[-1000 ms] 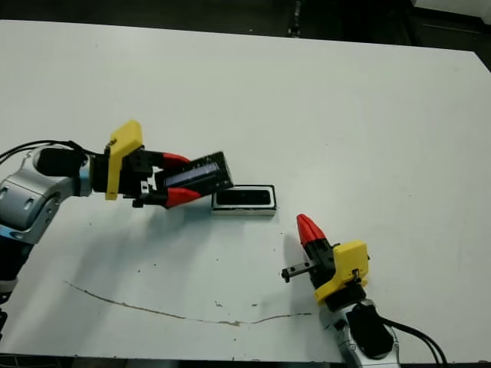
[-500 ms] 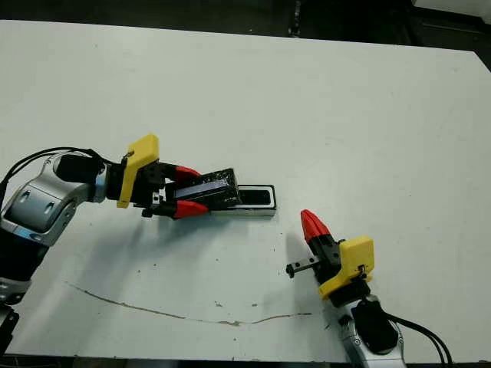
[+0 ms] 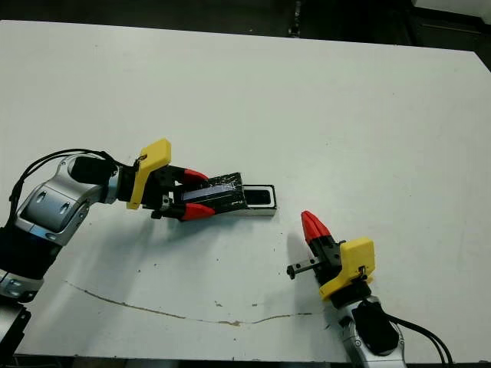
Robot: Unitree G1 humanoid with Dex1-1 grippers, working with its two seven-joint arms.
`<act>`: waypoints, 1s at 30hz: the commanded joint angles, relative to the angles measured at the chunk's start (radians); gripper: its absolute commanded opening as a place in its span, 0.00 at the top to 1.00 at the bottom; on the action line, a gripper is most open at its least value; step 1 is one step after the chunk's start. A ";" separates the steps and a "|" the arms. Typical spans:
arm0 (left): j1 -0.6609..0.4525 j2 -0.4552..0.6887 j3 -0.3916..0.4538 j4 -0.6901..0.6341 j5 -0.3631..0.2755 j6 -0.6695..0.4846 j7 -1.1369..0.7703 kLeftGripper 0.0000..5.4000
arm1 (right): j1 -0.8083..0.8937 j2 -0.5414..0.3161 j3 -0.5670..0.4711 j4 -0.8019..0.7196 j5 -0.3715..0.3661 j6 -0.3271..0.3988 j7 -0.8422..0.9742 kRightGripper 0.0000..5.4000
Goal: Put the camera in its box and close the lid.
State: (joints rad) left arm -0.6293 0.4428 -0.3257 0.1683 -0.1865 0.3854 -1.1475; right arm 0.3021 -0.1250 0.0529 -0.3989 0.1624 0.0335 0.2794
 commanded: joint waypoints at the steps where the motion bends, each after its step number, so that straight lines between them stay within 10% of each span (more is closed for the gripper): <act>1: -0.006 -0.007 -0.017 0.017 0.021 -0.004 0.003 0.42 | 0.018 -0.015 -0.011 0.004 0.003 -0.019 0.007 1.00; 30: -0.239 -0.256 -0.061 0.582 0.078 -0.263 -0.155 0.42 | 0.036 -0.061 -0.092 -0.028 0.036 0.002 0.020 1.00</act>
State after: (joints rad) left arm -0.8625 0.2312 -0.3714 0.7020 -0.1351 0.1177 -1.3098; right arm 0.3248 -0.1681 -0.0221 -0.4238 0.1888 0.0263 0.2973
